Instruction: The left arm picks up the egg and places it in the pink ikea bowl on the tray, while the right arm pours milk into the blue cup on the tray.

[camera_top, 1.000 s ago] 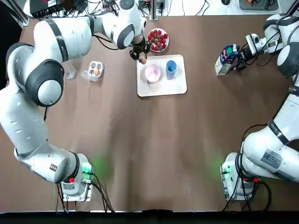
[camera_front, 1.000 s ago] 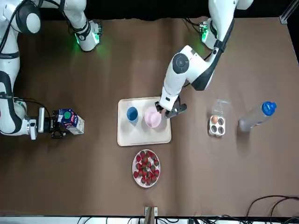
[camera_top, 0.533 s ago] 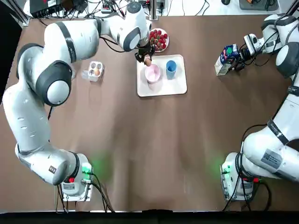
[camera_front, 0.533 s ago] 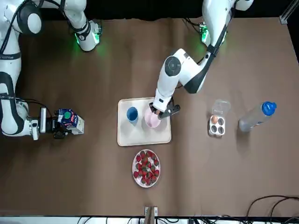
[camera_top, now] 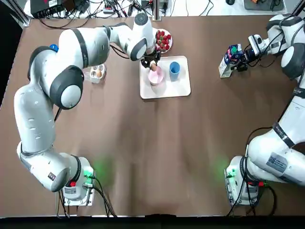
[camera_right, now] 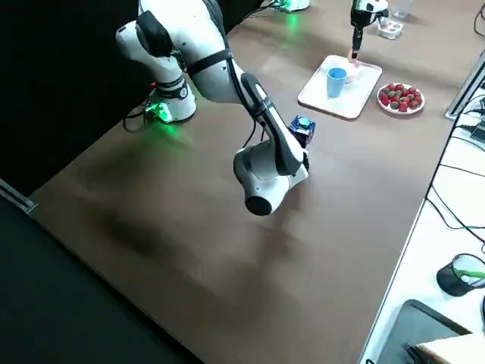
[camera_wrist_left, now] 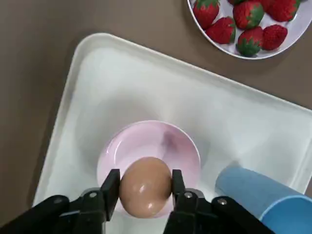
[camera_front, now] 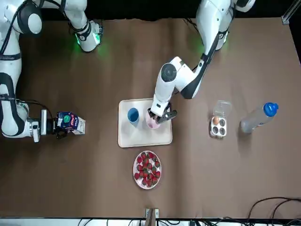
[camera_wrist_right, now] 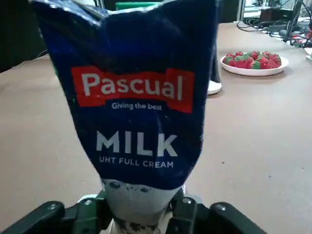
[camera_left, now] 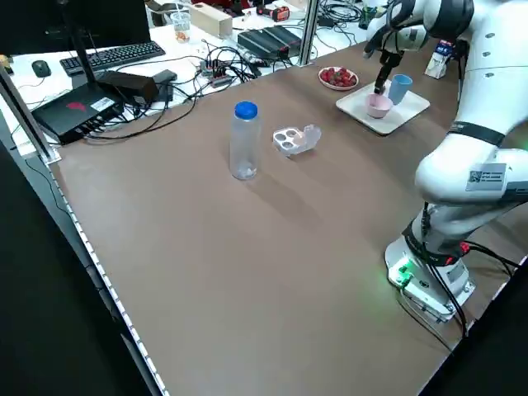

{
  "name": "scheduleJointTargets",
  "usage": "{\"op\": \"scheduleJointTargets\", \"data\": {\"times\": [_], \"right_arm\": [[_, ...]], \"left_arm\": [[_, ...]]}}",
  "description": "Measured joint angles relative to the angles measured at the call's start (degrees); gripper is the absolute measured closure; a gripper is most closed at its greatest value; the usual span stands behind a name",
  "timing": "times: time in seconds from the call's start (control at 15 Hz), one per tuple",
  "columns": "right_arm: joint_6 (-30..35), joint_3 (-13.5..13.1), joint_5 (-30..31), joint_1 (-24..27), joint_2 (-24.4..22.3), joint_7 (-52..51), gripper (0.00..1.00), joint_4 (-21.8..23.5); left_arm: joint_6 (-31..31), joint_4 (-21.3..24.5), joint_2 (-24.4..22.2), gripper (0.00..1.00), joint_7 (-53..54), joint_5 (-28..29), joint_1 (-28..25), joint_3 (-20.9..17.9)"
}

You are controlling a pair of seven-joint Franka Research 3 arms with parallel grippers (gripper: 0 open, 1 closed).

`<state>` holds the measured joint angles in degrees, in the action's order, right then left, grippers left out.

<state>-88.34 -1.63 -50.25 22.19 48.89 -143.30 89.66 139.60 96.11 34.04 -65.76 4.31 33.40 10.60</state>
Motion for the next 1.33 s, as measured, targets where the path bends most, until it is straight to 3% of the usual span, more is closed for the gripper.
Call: {"op": "scheduleJointTargets", "data": {"times": [0.47,0.6,0.87,1.2,1.33], "right_arm": [[0.4,0.0,2.5,-0.3,-3.9,10.8,0.56,-3.5],[2.1,0.0,4.3,-0.6,-5.8,15.0,0.57,-4.9],[3.4,0.1,8.8,-2.8,-9.9,22.5,0.57,-7.9],[3.3,0.0,15.0,-8.6,-16.2,32.2,0.58,-8.3],[3.0,0.0,17.3,-11.1,-18.3,36.0,0.66,-8.3]], "left_arm": [[1.6,-0.2,2.0,0.52,-0.8,0.0,1.5,-0.8],[1.6,-0.5,2.0,0.4,-0.9,0.0,1.5,-0.9],[1.0,-1.7,1.3,0.01,-0.9,0.3,1.0,-3.1],[-9.8,-2.6,-6.1,0.0,7.6,4.2,-6.2,-5.3],[-15.7,-2.7,-9.8,0.0,15.9,4.3,-9.9,-5.3]]}}
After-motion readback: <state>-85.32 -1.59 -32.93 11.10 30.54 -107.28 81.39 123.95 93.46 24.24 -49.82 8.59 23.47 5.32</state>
